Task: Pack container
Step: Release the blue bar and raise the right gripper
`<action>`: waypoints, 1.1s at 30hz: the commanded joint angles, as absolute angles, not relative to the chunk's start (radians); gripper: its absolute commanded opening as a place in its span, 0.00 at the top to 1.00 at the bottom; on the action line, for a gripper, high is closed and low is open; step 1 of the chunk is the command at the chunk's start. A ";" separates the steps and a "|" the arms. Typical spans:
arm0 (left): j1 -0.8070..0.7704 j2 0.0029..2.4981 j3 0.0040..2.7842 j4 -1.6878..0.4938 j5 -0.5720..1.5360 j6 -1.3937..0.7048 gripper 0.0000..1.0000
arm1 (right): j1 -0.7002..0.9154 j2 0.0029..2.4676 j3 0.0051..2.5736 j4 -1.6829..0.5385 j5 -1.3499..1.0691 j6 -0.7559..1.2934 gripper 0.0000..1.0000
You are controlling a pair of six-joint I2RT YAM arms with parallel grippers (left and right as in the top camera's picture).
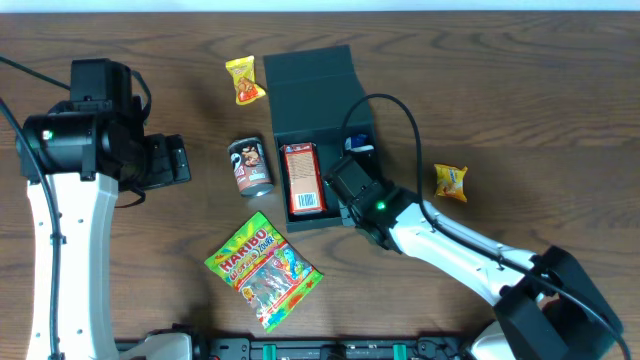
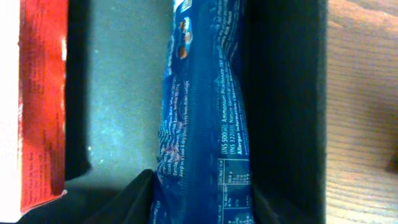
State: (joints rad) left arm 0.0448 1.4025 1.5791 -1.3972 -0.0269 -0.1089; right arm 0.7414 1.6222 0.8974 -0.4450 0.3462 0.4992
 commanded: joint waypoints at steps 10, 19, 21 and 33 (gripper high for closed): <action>0.049 1.402 1.581 -1.399 -0.033 -0.124 0.05 | 0.746 1.553 1.034 -0.561 0.359 0.428 0.40; 0.049 1.402 1.581 -1.399 -0.033 -0.124 0.05 | 0.746 1.525 1.097 -0.618 0.215 0.429 0.81; 0.049 1.402 1.581 -1.399 -0.033 -0.124 0.05 | 0.746 1.550 1.097 -0.611 0.185 0.429 0.83; 0.049 1.402 1.581 -1.399 -0.033 -0.124 0.05 | 0.737 1.786 1.097 -0.511 0.210 0.429 0.98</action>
State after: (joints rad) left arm 0.0448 1.4025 1.5791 -1.3972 -0.0273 -0.1089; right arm 0.7410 1.7531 1.0935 -0.5152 0.1913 0.4320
